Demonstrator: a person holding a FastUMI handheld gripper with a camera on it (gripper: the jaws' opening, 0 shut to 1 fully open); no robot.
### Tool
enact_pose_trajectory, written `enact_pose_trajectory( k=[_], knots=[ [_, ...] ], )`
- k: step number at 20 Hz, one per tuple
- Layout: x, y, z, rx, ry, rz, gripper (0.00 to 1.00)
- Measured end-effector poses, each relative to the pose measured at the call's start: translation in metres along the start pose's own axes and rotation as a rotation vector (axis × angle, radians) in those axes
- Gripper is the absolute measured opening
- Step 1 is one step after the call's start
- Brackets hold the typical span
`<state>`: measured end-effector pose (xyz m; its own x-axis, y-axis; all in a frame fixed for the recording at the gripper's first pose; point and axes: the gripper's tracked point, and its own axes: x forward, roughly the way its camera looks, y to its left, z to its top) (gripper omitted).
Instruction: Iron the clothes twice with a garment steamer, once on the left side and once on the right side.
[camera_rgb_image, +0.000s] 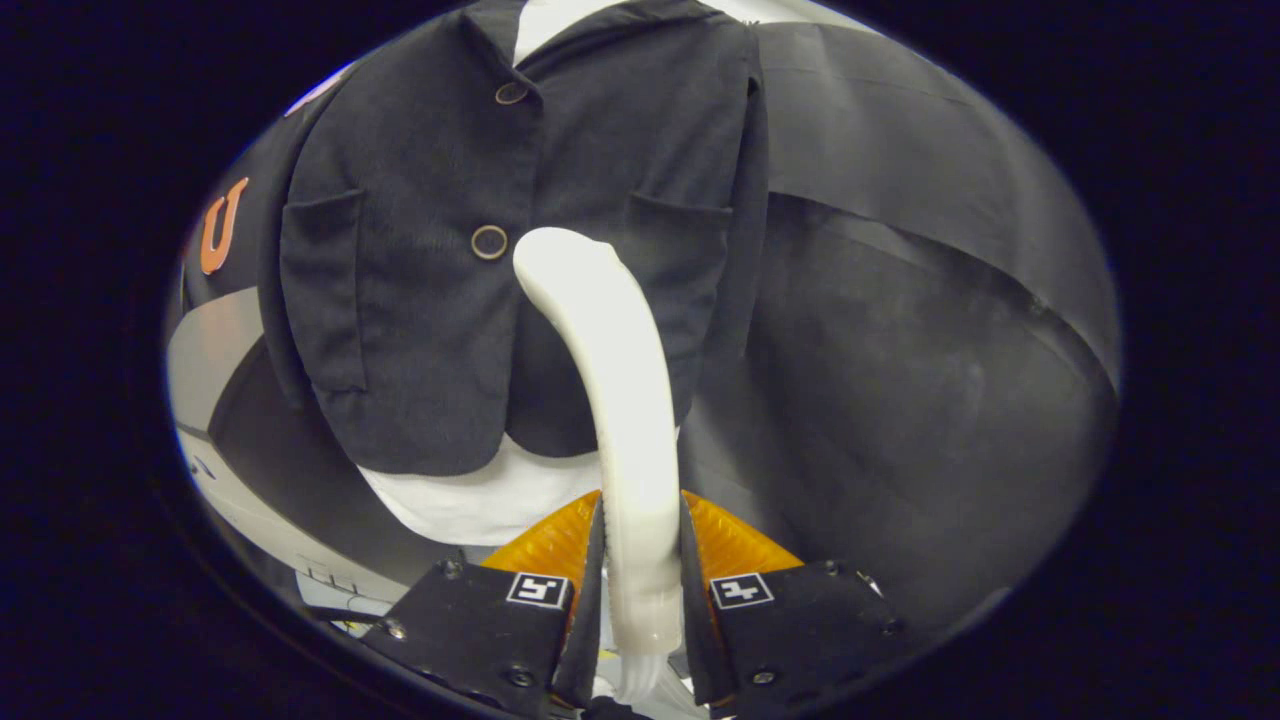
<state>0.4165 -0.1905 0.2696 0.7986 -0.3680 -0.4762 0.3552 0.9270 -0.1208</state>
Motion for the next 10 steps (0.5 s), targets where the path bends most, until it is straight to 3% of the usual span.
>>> enact_pose_trajectory(
  k=[10],
  knots=[
    [-0.0045, 0.0005, -0.0044, -0.012, 0.056, 0.071, 0.39]
  ],
)
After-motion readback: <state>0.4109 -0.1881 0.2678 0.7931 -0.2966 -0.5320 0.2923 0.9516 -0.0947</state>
